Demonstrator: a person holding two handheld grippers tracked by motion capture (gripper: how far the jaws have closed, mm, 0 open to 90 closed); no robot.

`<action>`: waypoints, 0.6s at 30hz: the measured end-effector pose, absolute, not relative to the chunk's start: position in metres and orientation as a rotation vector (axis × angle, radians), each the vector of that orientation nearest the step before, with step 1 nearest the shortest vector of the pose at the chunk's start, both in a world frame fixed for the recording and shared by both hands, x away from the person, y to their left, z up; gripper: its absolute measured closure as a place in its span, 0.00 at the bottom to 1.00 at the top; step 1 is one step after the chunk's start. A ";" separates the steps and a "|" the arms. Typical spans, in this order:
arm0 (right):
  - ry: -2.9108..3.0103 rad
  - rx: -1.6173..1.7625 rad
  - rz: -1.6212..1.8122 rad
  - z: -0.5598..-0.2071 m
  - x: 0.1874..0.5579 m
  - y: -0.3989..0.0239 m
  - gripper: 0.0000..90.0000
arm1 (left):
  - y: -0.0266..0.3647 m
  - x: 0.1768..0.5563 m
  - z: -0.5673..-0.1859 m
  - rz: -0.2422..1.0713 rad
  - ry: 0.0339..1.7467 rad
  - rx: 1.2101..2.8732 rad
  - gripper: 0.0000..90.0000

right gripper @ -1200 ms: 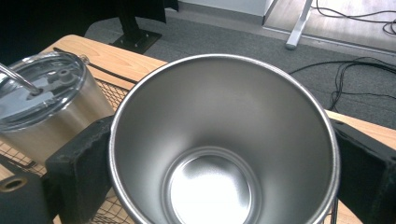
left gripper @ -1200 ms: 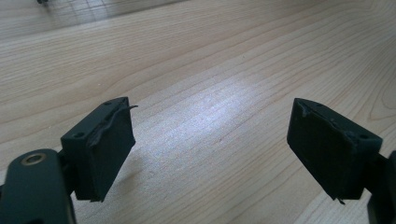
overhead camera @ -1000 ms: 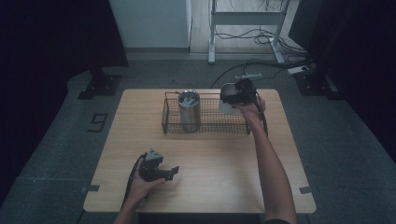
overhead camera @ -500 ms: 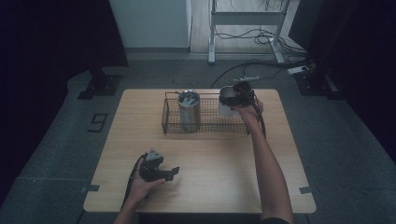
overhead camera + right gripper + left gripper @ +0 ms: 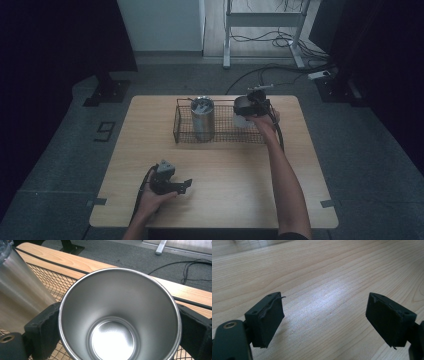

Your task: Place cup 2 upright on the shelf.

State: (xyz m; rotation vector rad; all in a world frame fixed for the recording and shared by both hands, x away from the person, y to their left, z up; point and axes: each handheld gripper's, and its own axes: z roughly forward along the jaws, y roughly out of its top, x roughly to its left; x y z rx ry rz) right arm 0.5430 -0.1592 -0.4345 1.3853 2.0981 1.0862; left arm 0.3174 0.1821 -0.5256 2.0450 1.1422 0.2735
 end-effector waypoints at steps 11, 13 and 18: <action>2.117 1.408 1.066 -0.447 0.548 -0.155 0.07 | 0.183 0.317 -0.526 0.275 1.145 2.048 0.17; 2.110 1.412 1.057 -0.451 0.548 -0.154 0.07 | 0.182 0.317 -0.527 0.271 1.145 2.046 0.17; 2.121 1.416 1.034 -0.458 0.549 -0.155 0.07 | 0.182 0.317 -0.527 0.270 1.147 2.051 0.17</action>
